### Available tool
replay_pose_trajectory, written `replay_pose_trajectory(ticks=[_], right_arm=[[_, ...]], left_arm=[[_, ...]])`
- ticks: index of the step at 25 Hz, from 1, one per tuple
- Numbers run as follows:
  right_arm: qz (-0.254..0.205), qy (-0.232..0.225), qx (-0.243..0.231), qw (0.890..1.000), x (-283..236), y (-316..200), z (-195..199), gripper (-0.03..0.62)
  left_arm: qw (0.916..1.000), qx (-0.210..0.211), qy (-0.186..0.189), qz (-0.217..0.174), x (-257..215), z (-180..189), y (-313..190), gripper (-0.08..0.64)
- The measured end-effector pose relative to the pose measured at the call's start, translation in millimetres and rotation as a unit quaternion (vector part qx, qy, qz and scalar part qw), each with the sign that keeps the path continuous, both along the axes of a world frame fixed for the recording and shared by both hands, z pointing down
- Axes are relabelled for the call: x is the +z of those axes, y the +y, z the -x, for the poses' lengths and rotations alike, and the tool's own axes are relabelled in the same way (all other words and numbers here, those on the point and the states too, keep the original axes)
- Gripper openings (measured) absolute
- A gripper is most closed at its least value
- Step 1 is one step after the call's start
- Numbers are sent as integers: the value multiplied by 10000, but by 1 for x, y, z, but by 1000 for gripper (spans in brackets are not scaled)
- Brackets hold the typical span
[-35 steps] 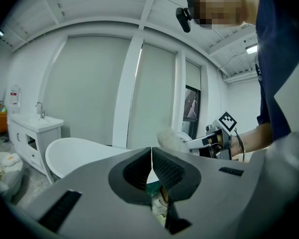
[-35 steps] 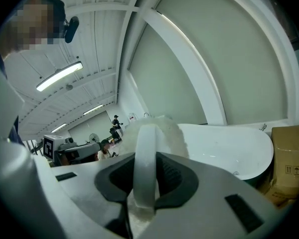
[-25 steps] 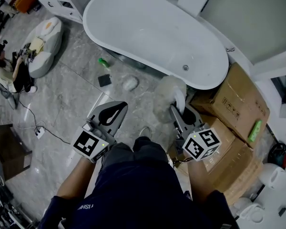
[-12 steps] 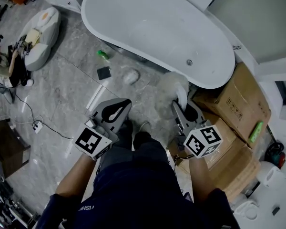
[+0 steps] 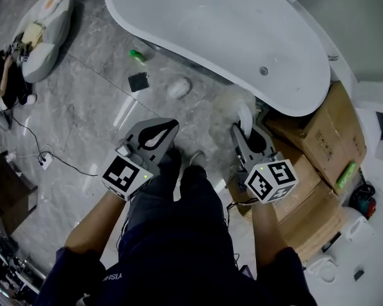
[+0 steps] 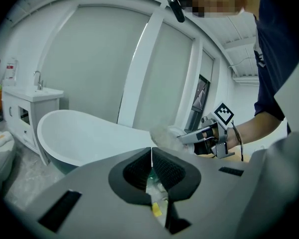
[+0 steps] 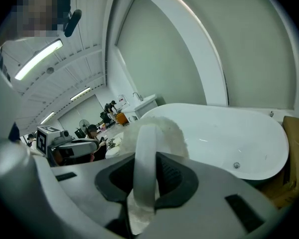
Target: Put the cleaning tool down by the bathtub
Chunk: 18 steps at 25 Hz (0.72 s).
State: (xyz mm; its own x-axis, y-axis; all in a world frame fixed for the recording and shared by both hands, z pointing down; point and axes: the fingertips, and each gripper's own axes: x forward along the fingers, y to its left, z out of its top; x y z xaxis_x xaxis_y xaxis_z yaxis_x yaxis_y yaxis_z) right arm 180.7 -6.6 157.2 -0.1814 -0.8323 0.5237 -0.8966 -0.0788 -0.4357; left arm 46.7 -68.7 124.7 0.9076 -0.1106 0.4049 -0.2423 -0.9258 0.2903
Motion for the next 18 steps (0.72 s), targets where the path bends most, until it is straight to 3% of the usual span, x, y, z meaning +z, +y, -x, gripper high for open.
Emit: replay_pose_trajectory(ticks=[7,18], right_arm=[[421,66,-240,9988,100,-25,14,87],[991,165,-563,9933,295,-27,10,87]], left_arm=[[9997,-20,-242,74,96,13,-30,32],[9975,220,-672,-79,284,13,-28,32]])
